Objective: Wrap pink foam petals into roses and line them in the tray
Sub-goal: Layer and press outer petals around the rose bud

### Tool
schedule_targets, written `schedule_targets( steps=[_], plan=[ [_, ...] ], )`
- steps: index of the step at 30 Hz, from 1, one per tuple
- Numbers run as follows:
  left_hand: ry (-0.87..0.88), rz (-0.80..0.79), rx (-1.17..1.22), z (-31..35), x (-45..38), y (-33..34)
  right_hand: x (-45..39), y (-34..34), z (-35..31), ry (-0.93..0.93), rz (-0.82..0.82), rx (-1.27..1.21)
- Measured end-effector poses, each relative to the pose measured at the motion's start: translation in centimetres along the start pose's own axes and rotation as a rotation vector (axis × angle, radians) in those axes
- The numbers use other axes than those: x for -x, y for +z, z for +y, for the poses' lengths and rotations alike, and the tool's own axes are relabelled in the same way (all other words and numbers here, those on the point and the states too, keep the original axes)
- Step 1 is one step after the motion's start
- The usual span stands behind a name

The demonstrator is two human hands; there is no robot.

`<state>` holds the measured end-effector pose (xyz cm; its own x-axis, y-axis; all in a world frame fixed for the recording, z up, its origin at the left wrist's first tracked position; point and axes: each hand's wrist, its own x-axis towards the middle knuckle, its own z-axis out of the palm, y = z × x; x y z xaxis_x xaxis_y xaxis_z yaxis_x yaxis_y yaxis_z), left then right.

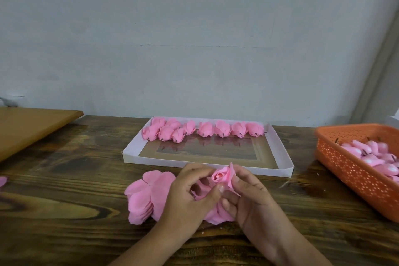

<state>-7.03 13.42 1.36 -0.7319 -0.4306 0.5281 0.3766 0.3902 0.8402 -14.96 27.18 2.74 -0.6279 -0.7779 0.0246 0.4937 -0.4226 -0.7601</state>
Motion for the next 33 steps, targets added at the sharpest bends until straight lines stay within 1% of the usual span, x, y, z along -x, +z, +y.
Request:
schedule_targets(
  steps=[3, 7, 11, 13, 17, 24, 28, 33],
  plan=[
    [-0.020, -0.029, 0.006, -0.2, 0.1, -0.1, 0.1, 0.1, 0.0, -0.048, 0.024, 0.061],
    [-0.085, -0.101, -0.020, -0.2, 0.1, -0.2, -0.1, 0.0, 0.1, -0.115, 0.008, 0.105],
    [-0.152, -0.204, -0.035, 0.0, 0.0, -0.8, -0.3, -0.5, 0.3, -0.152, 0.059, 0.195],
    [-0.189, -0.231, -0.039, 0.1, -0.2, -1.1, -0.4, -0.6, 0.5, -0.171, 0.079, 0.229],
    [-0.239, -0.207, -0.039, 0.1, -0.4, -1.1, -0.4, -0.8, 0.7, -0.198, 0.063, 0.280],
    [-0.338, -0.204, 0.072, 0.1, -0.6, -1.3, -0.7, -1.3, 1.0, -0.219, 0.047, 0.365],
    [-0.428, -0.196, 0.124, 0.0, -0.8, -1.3, -0.6, -1.3, 1.1, -0.252, 0.066, 0.429],
    [-0.440, -0.175, 0.098, 0.1, -1.0, -1.2, -0.5, -1.1, 1.2, -0.302, 0.052, 0.526]
  ],
)
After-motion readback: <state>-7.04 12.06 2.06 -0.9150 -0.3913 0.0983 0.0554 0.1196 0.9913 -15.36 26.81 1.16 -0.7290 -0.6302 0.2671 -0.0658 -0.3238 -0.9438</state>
